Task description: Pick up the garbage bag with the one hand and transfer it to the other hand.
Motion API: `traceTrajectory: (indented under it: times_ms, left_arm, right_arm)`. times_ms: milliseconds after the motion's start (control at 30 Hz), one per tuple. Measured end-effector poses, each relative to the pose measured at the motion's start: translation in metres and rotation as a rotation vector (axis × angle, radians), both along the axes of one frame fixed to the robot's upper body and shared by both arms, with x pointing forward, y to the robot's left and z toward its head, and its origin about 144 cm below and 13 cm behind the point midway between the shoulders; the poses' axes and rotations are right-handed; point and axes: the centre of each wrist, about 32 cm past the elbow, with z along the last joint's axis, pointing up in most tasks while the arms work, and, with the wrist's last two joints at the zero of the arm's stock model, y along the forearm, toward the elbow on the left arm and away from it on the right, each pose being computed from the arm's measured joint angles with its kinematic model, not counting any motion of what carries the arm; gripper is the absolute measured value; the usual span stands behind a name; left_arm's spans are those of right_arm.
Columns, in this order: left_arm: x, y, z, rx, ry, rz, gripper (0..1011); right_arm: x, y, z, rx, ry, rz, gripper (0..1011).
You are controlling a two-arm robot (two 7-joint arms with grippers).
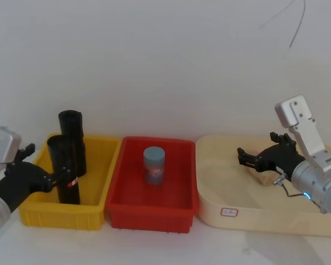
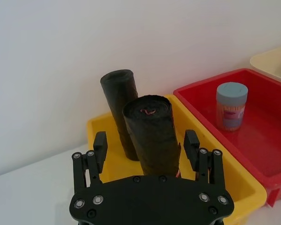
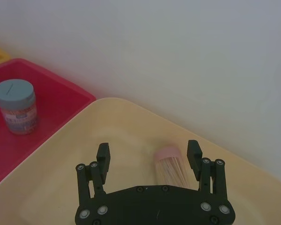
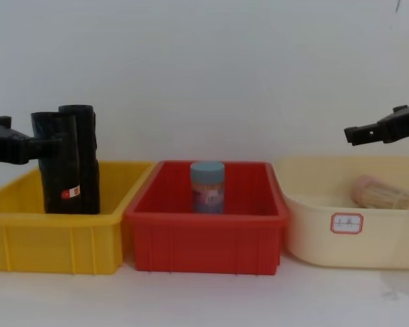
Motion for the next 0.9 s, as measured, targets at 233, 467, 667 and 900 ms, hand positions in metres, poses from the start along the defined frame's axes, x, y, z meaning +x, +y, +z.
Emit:
traceTrajectory:
  times_ms: [233, 467, 667, 900]
  left_arm:
    - [0.010, -0.007, -0.003, -0.017, -0.011, -0.008, 1001]
    - [0.018, -0.013, -0.003, -0.030, -0.026, -0.011, 1000]
    - [0.023, -0.019, -0.004, -0.039, -0.038, 0.004, 1000]
    - [0.027, -0.022, -0.005, -0.047, -0.046, 0.024, 1001]
  right_arm:
    - [0.000, 0.000, 0.000, 0.000, 0.000, 0.000, 1001]
    - [0.000, 0.000, 0.000, 0.000, 0.000, 0.000, 1000]
    - [0.000, 0.000, 0.000, 0.000, 0.000, 0.000, 1000]
    - [0.000, 0.000, 0.000, 0.000, 0.000, 0.000, 1000]
